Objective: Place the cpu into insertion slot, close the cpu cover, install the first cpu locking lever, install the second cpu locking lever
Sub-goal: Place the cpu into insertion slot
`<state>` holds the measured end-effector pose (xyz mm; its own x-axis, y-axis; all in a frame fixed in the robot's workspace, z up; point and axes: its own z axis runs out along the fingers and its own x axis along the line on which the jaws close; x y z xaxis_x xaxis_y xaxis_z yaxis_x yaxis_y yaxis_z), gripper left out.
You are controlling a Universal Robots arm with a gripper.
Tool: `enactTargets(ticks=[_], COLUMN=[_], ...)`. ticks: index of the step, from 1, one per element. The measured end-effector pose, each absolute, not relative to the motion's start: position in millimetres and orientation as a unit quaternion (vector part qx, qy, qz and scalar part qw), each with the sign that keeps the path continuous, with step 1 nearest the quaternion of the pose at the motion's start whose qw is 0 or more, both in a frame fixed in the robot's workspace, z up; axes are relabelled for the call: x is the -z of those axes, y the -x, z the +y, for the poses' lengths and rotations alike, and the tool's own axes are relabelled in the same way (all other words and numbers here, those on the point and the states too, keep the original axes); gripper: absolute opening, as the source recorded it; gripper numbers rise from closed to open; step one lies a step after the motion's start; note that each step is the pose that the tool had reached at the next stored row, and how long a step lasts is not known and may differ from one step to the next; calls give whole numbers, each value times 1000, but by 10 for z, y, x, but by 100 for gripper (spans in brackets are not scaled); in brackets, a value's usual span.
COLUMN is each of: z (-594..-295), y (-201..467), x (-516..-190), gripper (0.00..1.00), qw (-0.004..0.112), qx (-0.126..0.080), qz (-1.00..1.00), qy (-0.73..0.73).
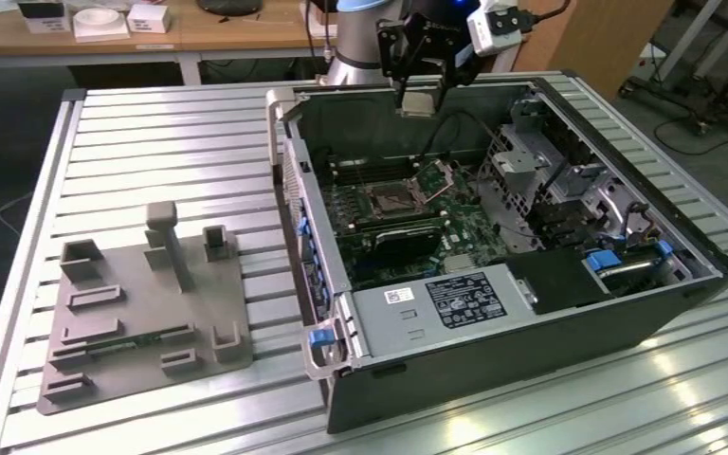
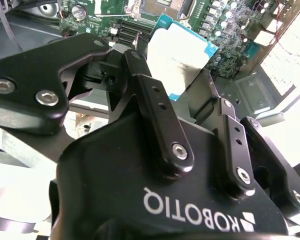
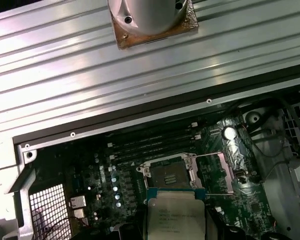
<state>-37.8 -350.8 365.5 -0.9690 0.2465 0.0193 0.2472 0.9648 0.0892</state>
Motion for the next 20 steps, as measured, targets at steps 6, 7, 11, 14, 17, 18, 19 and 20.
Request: enactTargets(ticks=[6, 7, 11, 14, 17, 18, 19, 20], z=[-3508, -3508, -3508, -3508, -3508, -3508, -3508, -3508], y=[379, 380, 380, 381, 382, 383, 383, 383], x=[-3652, -3652, -3649, -3647, -3645, -3645, -3644, -3643], gripper=[54, 54, 54, 54, 54, 54, 54, 54], qw=[3, 3, 3, 2, 2, 2, 2, 1], qx=[46, 46, 46, 46, 46, 46, 46, 46], qz=[-989, -988, -987, -985, -984, -983, -983, -982], qy=[142, 145, 157, 165, 173, 176, 179, 182])
